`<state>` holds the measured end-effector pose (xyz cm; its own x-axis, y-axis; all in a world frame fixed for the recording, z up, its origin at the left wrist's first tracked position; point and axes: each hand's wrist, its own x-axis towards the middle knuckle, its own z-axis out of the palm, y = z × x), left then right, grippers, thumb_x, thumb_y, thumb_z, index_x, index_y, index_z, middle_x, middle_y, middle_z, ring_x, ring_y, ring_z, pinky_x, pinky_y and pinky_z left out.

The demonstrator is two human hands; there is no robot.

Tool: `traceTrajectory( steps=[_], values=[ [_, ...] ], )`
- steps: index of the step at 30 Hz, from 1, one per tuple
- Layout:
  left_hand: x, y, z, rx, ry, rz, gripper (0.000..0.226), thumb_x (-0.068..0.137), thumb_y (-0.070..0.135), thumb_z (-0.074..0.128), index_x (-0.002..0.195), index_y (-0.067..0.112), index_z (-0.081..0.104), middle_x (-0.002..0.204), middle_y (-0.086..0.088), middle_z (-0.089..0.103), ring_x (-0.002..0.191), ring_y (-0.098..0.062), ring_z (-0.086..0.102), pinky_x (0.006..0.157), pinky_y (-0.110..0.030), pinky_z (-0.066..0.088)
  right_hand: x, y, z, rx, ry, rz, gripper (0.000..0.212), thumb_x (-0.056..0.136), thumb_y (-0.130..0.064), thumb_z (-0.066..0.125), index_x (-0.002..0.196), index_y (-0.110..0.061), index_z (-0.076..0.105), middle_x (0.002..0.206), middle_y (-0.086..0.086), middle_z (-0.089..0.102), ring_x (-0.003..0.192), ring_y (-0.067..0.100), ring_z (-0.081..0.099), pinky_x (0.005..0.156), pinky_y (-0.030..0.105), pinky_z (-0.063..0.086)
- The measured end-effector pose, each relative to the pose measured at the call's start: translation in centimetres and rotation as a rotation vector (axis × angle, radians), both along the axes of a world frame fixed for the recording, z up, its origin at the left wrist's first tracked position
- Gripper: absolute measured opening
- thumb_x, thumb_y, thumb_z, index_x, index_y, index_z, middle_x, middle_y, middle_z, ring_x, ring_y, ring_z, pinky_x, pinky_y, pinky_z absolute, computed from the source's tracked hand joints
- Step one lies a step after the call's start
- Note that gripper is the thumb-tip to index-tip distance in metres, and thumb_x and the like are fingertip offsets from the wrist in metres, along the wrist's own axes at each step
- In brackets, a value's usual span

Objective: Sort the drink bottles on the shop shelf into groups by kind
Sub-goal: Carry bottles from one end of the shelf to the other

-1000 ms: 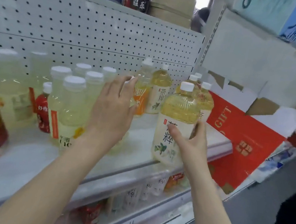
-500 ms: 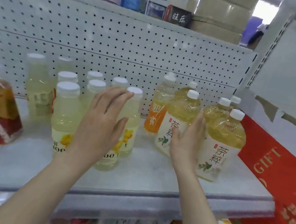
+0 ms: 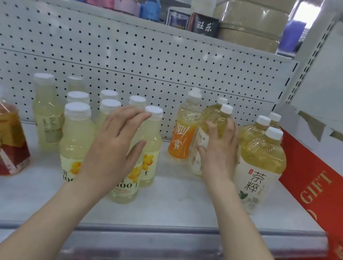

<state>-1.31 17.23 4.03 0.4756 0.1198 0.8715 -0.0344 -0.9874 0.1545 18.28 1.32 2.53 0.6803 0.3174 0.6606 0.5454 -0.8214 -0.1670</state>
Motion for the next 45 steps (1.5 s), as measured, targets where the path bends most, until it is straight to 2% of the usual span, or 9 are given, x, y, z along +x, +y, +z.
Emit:
traceTrajectory(
  steps=[5,9,12,19,25,30,35,40,45],
  values=[
    [0.0,0.1,-0.1,0.012,-0.003,-0.001,0.058,0.083,0.004,0.072,0.138,0.005,0.053,0.133,-0.013,0.053,0.126,-0.031,0.047,0.112,-0.035,0.036,-1.5,2.4,3.5,0.207,-0.048,0.121,0.06,0.096,-0.025,0.065,0.146,-0.011,0.037,0.156,0.014,0.029,0.144,0.031,0.031,0.118,0.039,0.029],
    [0.2,0.4,-0.1,0.019,-0.007,-0.007,0.058,0.083,0.004,0.073,0.137,0.005,0.053,0.132,-0.012,0.053,0.126,-0.032,0.048,0.112,-0.035,0.035,0.4,6.5,6.7,0.399,0.323,0.31,0.075,0.1,-0.027,0.058,0.159,-0.011,0.015,0.156,0.014,0.033,0.146,0.029,0.032,0.119,0.041,0.032],
    [0.1,0.3,-0.1,0.004,-0.004,-0.011,0.058,0.083,0.004,0.072,0.138,0.006,0.053,0.133,-0.011,0.052,0.127,-0.03,0.047,0.113,-0.033,0.034,1.2,8.3,6.9,0.446,0.436,0.325,0.066,0.103,-0.027,0.053,0.157,-0.01,0.019,0.147,0.015,0.043,0.137,0.033,0.044,0.111,0.043,0.04],
    [-0.1,0.0,-0.3,-0.029,0.02,0.019,0.056,0.086,0.005,0.069,0.139,0.008,0.051,0.136,-0.009,0.05,0.13,-0.027,0.044,0.115,-0.026,0.029,-2.2,4.9,5.8,0.38,0.264,0.326,0.041,0.106,-0.026,0.045,0.139,-0.003,0.039,0.135,0.012,0.043,0.117,0.03,0.051,0.086,0.032,0.036],
    [-0.5,-1.7,-1.3,-0.105,0.01,0.07,0.063,0.091,0.003,0.061,0.15,0.011,0.038,0.155,-0.009,0.032,0.144,-0.027,0.032,0.116,-0.039,0.033,-7.0,-0.5,5.1,0.415,0.24,0.548,0.038,0.101,-0.038,0.053,0.132,-0.015,0.049,0.122,0.001,0.053,0.107,0.016,0.051,0.084,0.033,0.039],
    [-2.0,-2.5,-3.5,-0.15,0.076,0.09,0.071,0.092,0.007,0.06,0.155,0.015,0.028,0.166,-0.006,0.01,0.147,-0.021,0.028,0.111,-0.033,0.037,-9.5,-0.9,3.1,0.73,0.592,0.732,0.039,0.091,-0.066,0.052,0.12,-0.041,0.059,0.115,-0.023,0.066,0.111,-0.002,0.06,0.103,0.045,0.049],
    [-5.5,-4.3,-4.8,-0.284,0.088,0.103,0.056,0.096,0.024,0.06,0.148,0.019,0.042,0.157,0.002,0.034,0.141,-0.015,0.036,0.112,-0.036,0.038,-11.5,-1.2,4.7,0.881,0.646,0.861,0.056,0.084,-0.075,0.057,0.122,-0.033,0.063,0.122,-0.008,0.069,0.117,0.022,0.065,0.102,0.06,0.049],
    [-9.1,-8.0,-3.8,-0.693,0.232,-0.141,0.059,0.09,0.054,0.057,0.144,0.038,0.042,0.139,0.021,0.051,0.128,0.003,0.047,0.107,-0.03,0.041,-16.0,-0.1,6.1,0.972,0.804,1.189,0.024,0.086,-0.043,0.058,0.1,-0.026,0.067,0.087,-0.011,0.074,0.081,0.009,0.07,0.069,0.025,0.056],
    [-13.1,-7.1,-5.5,-0.945,0.161,-0.048,0.07,0.071,0.064,0.065,0.134,0.054,0.037,0.116,0.027,0.064,0.105,0.007,0.061,0.095,-0.034,0.052,-21.4,4.0,3.9,0.895,1.019,1.292,0.032,0.086,-0.045,0.06,0.103,-0.019,0.069,0.094,-0.003,0.075,0.087,0.015,0.071,0.074,0.028,0.056]
  ],
)
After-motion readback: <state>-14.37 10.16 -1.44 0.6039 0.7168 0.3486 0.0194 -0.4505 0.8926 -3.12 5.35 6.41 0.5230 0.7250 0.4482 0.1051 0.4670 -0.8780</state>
